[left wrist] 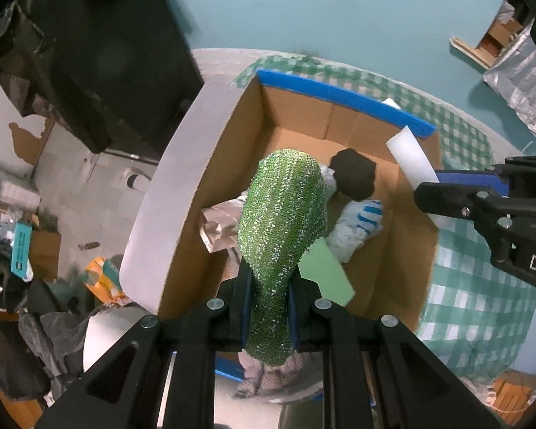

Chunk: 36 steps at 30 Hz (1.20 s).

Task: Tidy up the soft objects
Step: 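Lift and carry the scrubber and foam tube over the box with both tools, then open both tools over the box, dropping the scrubber and foam tube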

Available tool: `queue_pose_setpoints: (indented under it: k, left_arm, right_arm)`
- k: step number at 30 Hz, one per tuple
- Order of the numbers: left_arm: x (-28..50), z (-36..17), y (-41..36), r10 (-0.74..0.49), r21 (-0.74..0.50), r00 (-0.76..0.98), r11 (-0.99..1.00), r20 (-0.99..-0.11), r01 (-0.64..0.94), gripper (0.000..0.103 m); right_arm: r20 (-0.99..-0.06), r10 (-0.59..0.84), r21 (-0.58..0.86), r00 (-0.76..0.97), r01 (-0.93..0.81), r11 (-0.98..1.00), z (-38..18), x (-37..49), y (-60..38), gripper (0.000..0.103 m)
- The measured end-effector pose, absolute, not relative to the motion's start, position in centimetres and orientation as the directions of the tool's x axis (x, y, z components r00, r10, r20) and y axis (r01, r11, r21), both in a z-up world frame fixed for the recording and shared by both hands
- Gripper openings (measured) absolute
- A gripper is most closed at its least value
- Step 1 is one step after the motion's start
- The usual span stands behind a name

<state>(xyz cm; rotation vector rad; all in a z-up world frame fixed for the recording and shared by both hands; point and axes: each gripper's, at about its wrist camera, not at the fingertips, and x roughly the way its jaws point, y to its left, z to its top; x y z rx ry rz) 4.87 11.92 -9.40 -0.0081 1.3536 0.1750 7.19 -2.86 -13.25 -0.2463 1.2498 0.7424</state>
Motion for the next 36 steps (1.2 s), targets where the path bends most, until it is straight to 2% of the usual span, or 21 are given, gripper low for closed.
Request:
queue_pose_setpoints:
  k: [10,19,21,23,32,36]
  left_arm:
    - [5.8,-11.0,12.5,0.123,0.102,0.148,0.984,-0.981,-0.146,0.018]
    - [5.8,-10.9,12.0,0.146,0.128,0.156,0.984,-0.977,-0.122,0.044]
    - [5.8,-10.7,12.1,0.149,0.130,0.161,0.984,-0.976,-0.123,0.049]
    - [5.8,-10.5,12.2,0.149,0.129,0.165,0.984,-0.975,-0.126,0.051]
    - [5.1,-7.7,12.2,0.131,0.101,0.216,0.984,-0.968,-0.146,0.063]
    - [4.6,-6.1,11.8,0.120,0.085,0.243,0.985,-0.963,-0.151,0.066]
  right_arm:
    - [-0.944,0.322,0.210,0.078,-0.610,0.764,-16.1,8.2,-1.7,0.016]
    - [-0.944,0.317,0.207,0.086,-0.593,0.778,-16.2,8.2,-1.9,0.024]
    - [-0.945,0.312,0.200,0.092,-0.591,0.781,-16.1,8.2,-1.9,0.038]
    - [-0.945,0.308,0.189,0.105,-0.594,0.782,-15.8,8.0,-1.9,0.046]
    - [-0.931,0.327,0.177,0.159,-0.588,0.790,-13.3,7.3,-2.7,0.054]
    - [-0.923,0.332,0.165,0.193,-0.582,0.796,-11.7,6.9,-3.2,0.061]
